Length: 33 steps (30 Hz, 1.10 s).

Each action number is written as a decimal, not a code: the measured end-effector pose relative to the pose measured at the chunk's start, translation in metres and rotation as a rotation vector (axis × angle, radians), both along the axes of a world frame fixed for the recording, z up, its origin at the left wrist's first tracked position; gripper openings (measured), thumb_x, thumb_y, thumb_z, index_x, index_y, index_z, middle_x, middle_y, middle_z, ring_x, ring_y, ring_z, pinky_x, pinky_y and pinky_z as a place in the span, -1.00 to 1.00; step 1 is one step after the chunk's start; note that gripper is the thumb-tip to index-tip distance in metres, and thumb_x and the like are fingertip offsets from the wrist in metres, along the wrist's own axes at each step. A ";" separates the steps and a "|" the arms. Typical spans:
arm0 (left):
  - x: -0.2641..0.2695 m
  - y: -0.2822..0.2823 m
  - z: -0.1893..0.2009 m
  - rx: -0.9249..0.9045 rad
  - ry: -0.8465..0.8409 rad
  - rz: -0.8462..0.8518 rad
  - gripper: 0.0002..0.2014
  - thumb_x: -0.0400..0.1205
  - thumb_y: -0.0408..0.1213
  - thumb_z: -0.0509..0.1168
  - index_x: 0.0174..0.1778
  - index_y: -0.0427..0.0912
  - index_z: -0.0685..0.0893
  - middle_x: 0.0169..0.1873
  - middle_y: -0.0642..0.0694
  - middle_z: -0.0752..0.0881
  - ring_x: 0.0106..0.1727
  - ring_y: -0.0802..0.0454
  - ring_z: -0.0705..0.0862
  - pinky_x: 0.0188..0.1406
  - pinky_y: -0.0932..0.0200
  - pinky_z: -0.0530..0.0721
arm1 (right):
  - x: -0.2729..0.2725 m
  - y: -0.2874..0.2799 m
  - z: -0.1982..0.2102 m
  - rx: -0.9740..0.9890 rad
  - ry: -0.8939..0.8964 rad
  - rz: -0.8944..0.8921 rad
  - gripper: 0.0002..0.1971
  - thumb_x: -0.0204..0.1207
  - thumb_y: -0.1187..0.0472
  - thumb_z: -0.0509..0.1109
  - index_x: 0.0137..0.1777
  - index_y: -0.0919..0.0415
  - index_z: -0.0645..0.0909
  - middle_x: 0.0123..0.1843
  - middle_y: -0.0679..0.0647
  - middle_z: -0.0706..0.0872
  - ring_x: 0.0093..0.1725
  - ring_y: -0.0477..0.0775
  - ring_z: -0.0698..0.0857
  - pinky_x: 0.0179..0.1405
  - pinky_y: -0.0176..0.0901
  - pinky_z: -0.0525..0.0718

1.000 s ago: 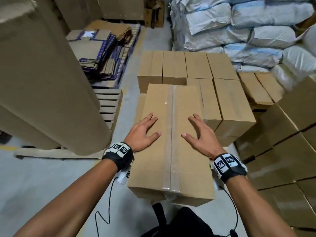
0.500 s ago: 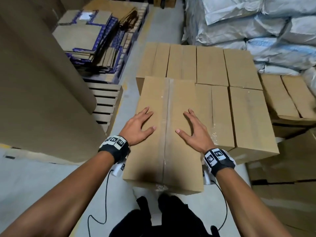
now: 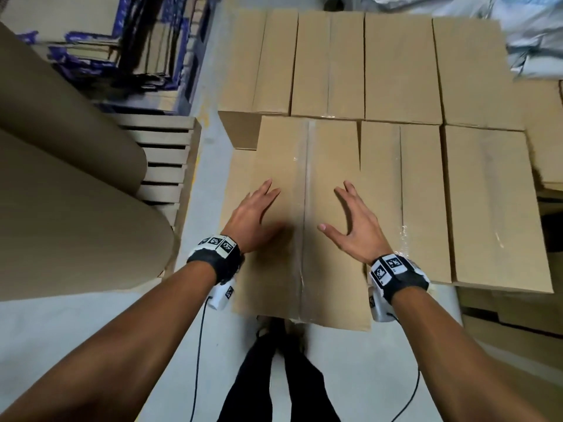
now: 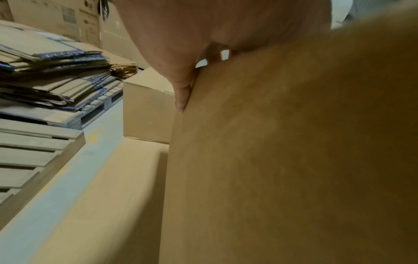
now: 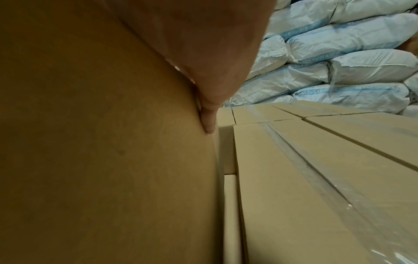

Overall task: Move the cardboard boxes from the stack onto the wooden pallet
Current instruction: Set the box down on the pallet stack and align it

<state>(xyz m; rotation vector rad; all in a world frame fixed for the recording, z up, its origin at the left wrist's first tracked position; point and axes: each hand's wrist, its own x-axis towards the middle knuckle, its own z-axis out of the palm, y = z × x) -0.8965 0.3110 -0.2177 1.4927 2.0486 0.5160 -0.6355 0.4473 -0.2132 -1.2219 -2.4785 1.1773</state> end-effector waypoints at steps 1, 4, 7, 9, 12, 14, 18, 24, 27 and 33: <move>-0.003 0.007 -0.014 0.006 -0.012 -0.006 -0.19 0.64 0.06 0.46 0.80 -0.02 0.32 0.84 -0.02 0.13 0.81 -0.06 0.22 0.77 -0.21 0.28 | -0.003 0.008 -0.011 -0.002 -0.012 0.001 -0.04 0.55 -0.32 0.53 0.84 -0.17 0.11 0.88 -0.29 -0.10 0.76 -0.29 -0.02 0.68 -0.10 0.06; -0.011 0.028 -0.052 0.039 -0.024 -0.017 -0.17 0.61 0.24 0.34 0.77 -0.05 0.37 0.83 -0.07 0.18 0.79 -0.12 0.29 0.72 -0.19 0.39 | -0.013 0.030 -0.042 0.004 -0.031 0.000 -0.04 0.55 -0.29 0.55 0.84 -0.17 0.10 0.89 -0.26 -0.10 0.81 -0.20 0.00 0.71 -0.06 0.09; -0.018 0.048 -0.088 0.055 -0.031 -0.016 -0.15 0.58 0.30 0.31 0.76 -0.03 0.38 0.83 -0.04 0.19 0.78 -0.10 0.30 0.70 -0.20 0.41 | -0.019 0.049 -0.070 0.010 -0.048 0.006 -0.01 0.55 -0.27 0.56 0.84 -0.15 0.08 0.89 -0.24 -0.14 0.85 -0.06 0.04 0.74 0.02 0.15; -0.022 0.060 -0.107 0.067 -0.029 -0.039 -0.14 0.59 0.31 0.30 0.77 -0.04 0.35 0.84 -0.04 0.16 0.80 -0.06 0.26 0.72 -0.24 0.36 | -0.022 0.058 -0.086 0.034 -0.052 0.024 -0.01 0.55 -0.27 0.56 0.85 -0.11 0.08 0.90 -0.19 -0.17 0.86 -0.04 0.01 0.76 0.05 0.15; -0.029 0.074 -0.131 0.069 -0.008 -0.085 -0.14 0.62 0.32 0.28 0.80 -0.01 0.28 0.85 0.00 0.07 0.82 -0.02 0.17 0.77 -0.27 0.23 | -0.024 0.068 -0.106 0.074 -0.052 0.058 -0.01 0.57 -0.26 0.55 0.86 -0.06 0.08 0.90 -0.13 -0.20 0.85 -0.09 -0.06 0.82 0.22 0.14; -0.031 0.082 -0.147 0.064 -0.004 -0.093 -0.14 0.64 0.34 0.26 0.81 0.01 0.24 0.86 0.04 0.02 0.83 -0.06 0.14 0.80 -0.25 0.13 | -0.025 0.074 -0.115 0.111 -0.051 0.087 -0.02 0.60 -0.29 0.51 0.86 0.00 0.09 0.91 -0.07 -0.20 0.85 -0.09 -0.06 0.81 0.37 0.17; -0.033 0.098 -0.179 0.036 -0.001 -0.105 -0.13 0.66 0.46 0.17 0.82 0.07 0.17 0.86 0.11 -0.06 0.84 -0.25 0.09 0.79 -0.34 0.10 | -0.029 0.089 -0.131 0.148 -0.127 0.134 -0.07 0.66 -0.29 0.42 0.87 0.00 0.04 0.90 -0.05 -0.26 0.85 0.32 0.08 0.77 0.51 0.15; -0.025 0.113 -0.207 -0.028 -0.032 -0.226 -0.05 0.67 0.48 0.14 0.86 -0.01 0.03 0.86 0.05 -0.17 0.82 -0.46 -0.19 0.75 -0.54 -0.09 | -0.025 0.086 -0.148 0.253 -0.347 0.120 -0.20 0.73 0.01 0.40 0.85 0.04 0.05 0.90 0.07 -0.22 0.78 0.60 0.08 0.33 0.55 0.70; -0.022 0.108 -0.198 -0.084 -0.071 -0.197 0.00 0.66 0.36 0.29 0.87 -0.01 -0.06 0.85 0.06 -0.26 0.80 -0.46 -0.32 0.77 -0.48 -0.13 | -0.015 0.071 -0.139 0.360 -0.338 0.148 -0.24 0.73 -0.06 0.38 0.83 0.08 0.14 0.91 0.14 -0.10 0.85 0.38 0.01 0.56 0.48 0.56; 0.009 0.043 -0.175 -0.206 -0.180 -0.095 0.11 0.69 0.16 0.40 0.84 -0.02 -0.33 0.80 0.09 -0.43 0.85 -0.12 -0.26 0.82 -0.29 0.09 | 0.035 0.018 -0.134 0.022 -0.505 0.064 0.37 0.28 -0.74 0.31 0.87 0.02 -0.21 0.85 0.16 -0.43 0.84 0.31 -0.28 0.80 0.45 -0.08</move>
